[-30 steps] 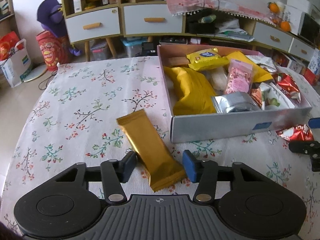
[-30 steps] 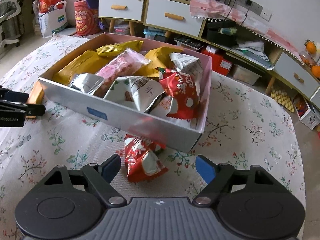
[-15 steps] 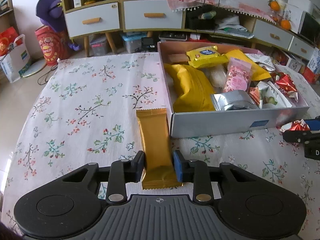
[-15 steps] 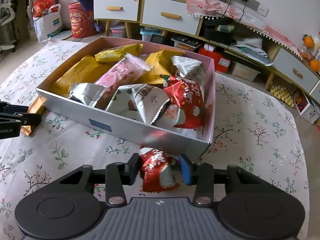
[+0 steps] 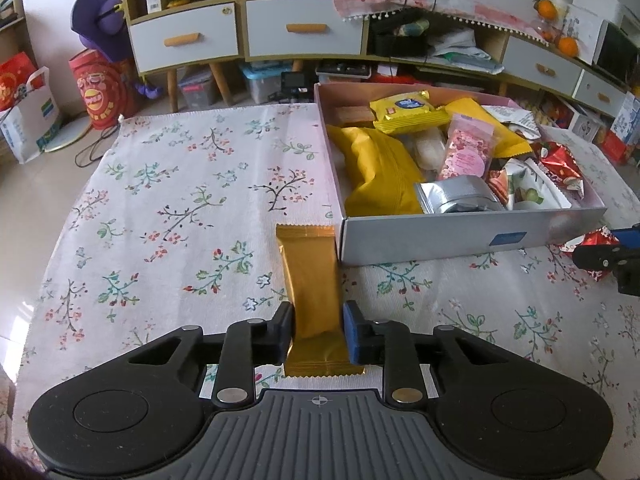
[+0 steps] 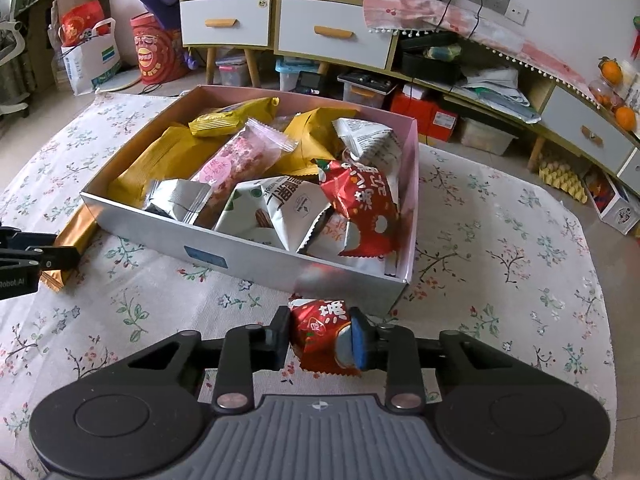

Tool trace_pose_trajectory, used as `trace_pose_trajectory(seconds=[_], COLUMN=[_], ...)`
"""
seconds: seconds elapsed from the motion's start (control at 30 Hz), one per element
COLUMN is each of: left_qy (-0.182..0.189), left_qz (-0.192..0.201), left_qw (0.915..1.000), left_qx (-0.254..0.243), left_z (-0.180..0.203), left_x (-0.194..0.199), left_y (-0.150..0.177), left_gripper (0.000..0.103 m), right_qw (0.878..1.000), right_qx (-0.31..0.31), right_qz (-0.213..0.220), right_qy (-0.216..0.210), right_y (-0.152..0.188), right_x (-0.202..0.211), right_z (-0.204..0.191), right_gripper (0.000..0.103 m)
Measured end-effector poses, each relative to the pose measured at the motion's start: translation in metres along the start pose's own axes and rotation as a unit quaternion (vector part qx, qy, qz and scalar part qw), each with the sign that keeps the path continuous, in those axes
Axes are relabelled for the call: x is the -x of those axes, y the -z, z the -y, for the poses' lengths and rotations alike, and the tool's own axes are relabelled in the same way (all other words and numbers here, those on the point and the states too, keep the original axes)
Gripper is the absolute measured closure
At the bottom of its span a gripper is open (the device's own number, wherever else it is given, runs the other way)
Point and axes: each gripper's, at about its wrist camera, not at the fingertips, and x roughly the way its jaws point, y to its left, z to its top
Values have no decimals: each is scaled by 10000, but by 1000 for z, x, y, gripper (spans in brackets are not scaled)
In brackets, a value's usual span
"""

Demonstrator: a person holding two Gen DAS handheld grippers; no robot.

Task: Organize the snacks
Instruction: 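Lift the gold bar with left while right lifts the red packet toward the box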

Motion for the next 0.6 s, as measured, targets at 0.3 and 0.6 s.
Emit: trace_pose_trajectory(seconds=[0.3, 0.6], left_qy=[53, 264], left_qz=[27, 44], left_qw=[10000, 9996], left_qx=[-26, 3], left_z=[1, 0], left_x=[10, 24], left_y=[-1, -5], left_gripper=[81, 103], right_qw=[10000, 10000], right_qx=[50, -40], right_qz=[22, 26], right_qy=[-38, -84], right_y=[-1, 0], right_x=[11, 23], right_z=[-1, 2], right_gripper=[98, 98])
